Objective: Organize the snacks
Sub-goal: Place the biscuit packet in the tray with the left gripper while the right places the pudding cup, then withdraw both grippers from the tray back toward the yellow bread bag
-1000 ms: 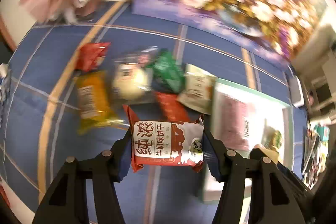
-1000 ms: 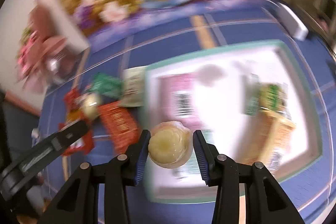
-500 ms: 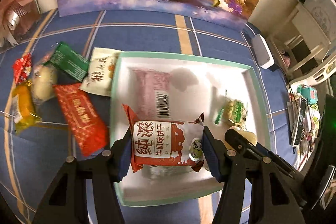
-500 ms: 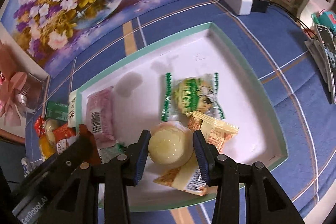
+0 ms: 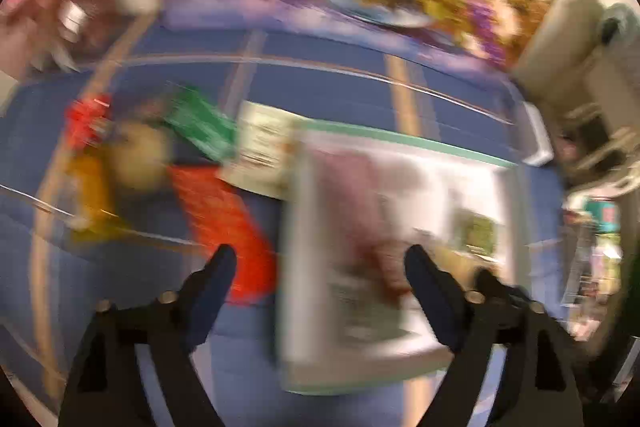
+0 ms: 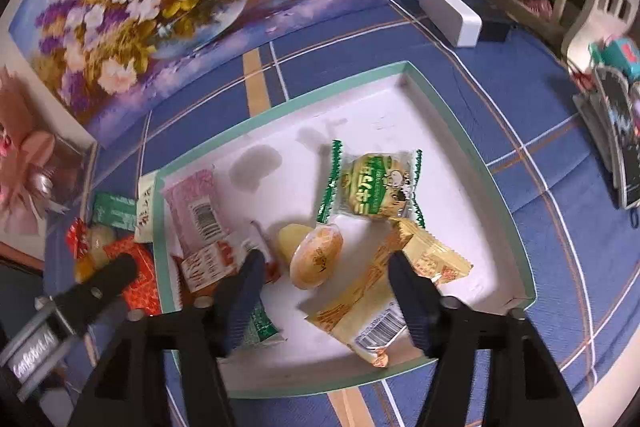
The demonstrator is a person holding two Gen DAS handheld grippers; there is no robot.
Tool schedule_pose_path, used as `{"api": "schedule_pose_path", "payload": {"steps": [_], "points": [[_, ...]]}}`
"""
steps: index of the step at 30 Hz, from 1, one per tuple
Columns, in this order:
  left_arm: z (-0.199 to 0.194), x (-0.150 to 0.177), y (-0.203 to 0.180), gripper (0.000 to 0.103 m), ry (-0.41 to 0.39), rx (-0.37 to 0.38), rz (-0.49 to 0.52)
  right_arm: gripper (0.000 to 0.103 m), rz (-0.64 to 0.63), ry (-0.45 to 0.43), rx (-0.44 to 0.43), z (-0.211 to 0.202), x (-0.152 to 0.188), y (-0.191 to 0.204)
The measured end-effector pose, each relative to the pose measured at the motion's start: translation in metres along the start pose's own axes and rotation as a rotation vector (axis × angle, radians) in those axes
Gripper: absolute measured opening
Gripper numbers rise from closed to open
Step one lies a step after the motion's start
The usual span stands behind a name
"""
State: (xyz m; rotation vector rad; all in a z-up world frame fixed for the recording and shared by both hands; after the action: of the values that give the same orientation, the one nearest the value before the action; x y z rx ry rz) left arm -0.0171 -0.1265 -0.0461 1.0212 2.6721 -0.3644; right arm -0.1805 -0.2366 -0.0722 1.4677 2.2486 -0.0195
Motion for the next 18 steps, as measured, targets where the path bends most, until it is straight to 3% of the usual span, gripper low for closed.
{"api": "schedule_pose_path", "payload": {"steps": [3, 7, 11, 18], "points": [[0.001, -0.001, 0.045, 0.088, -0.015, -0.178, -0.046, 0.072, -0.053, 0.016, -0.021, 0.003, 0.004, 0.022], [-0.003, 0.000, 0.106, 0.089, -0.018, -0.296, -0.139, 0.086, -0.110, 0.018, -0.038, 0.005, 0.010, 0.055], [-0.013, -0.001, 0.149, 0.095, -0.040, -0.358, -0.211, 0.103, -0.170, 0.016, -0.070, 0.006, 0.016, 0.087], [-0.029, 0.003, 0.197, 0.100, -0.073, -0.367, -0.332, 0.103, -0.253, 0.012, -0.085, 0.009, 0.032, 0.134]]}}
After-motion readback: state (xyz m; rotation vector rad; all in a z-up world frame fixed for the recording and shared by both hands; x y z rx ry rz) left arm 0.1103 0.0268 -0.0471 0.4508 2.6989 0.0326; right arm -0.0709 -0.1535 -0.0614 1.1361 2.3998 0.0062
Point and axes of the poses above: each gripper's, at about its wrist camera, not at the fingertips, and z roughly the way its jaws point, y to its left, x to its underside, the point moved 4 cm from there along z, roughly the way its jaws point, and after that the axes turned 2 degrees about -x, right-handed, at the moved point
